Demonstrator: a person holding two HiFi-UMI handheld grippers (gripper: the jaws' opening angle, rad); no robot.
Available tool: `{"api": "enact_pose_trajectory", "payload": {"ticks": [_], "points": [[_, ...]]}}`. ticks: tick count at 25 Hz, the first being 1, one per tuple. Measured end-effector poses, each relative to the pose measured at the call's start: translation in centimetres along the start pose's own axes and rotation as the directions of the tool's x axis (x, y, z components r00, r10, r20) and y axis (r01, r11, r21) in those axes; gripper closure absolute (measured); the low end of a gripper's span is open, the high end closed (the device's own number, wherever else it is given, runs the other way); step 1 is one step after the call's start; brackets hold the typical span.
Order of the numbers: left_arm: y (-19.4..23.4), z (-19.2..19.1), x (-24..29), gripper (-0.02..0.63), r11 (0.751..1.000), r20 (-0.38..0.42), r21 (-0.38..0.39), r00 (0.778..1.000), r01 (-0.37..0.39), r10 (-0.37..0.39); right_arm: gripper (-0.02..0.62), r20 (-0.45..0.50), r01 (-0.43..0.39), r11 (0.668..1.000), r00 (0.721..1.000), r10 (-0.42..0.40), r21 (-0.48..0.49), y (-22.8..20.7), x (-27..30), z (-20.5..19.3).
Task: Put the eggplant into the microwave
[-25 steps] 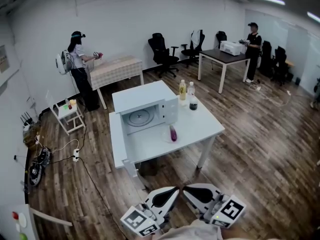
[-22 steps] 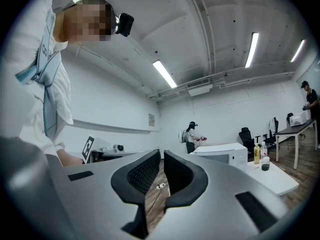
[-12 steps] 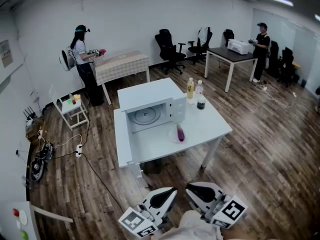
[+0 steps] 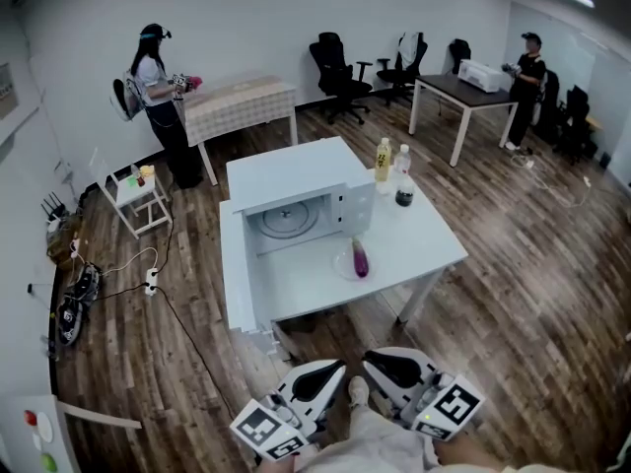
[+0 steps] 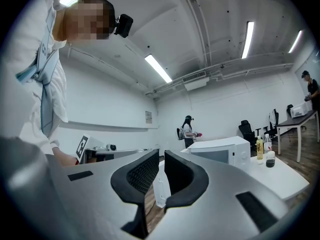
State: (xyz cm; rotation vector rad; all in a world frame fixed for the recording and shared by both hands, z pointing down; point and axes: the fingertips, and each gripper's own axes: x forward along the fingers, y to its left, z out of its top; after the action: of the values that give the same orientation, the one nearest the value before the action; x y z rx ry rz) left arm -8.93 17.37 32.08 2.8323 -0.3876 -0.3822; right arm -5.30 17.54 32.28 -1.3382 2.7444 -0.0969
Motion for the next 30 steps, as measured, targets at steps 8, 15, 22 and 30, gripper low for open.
{"api": "enact_pose_trajectory", "payload": {"ticks": [8, 15, 22, 30], "points": [[5.5, 1.4, 5.6, 0.604, 0.999, -0.031, 0.032, 1.000, -0.005, 0.006, 0.558, 0.012, 0.002, 1.000, 1.000, -0.002, -0.002, -7.2, 3.5, 1.9], [9.0, 1.8, 11.0, 0.604, 0.999, -0.054, 0.054, 0.999, -0.007, 0.010, 0.558, 0.022, -0.011, 1.000, 1.000, 0.011, -0.011, -13.2, 5.8, 2.9], [12.0, 0.8, 14.3, 0.604, 0.998, -0.077, 0.049, 0.997, -0.027, 0.031, 0.555, -0.008, -0.033, 0.999, 0.999, 0.033, 0.016, -17.5, 7.2, 1.9], [14.5, -1.5, 15.9, 0.604, 0.997, -0.112, 0.050, 0.992, -0.055, 0.060, 0.551, -0.077, -0.035, 0.997, 0.996, 0.040, 0.063, -21.2, 8.6, -1.8]]}}
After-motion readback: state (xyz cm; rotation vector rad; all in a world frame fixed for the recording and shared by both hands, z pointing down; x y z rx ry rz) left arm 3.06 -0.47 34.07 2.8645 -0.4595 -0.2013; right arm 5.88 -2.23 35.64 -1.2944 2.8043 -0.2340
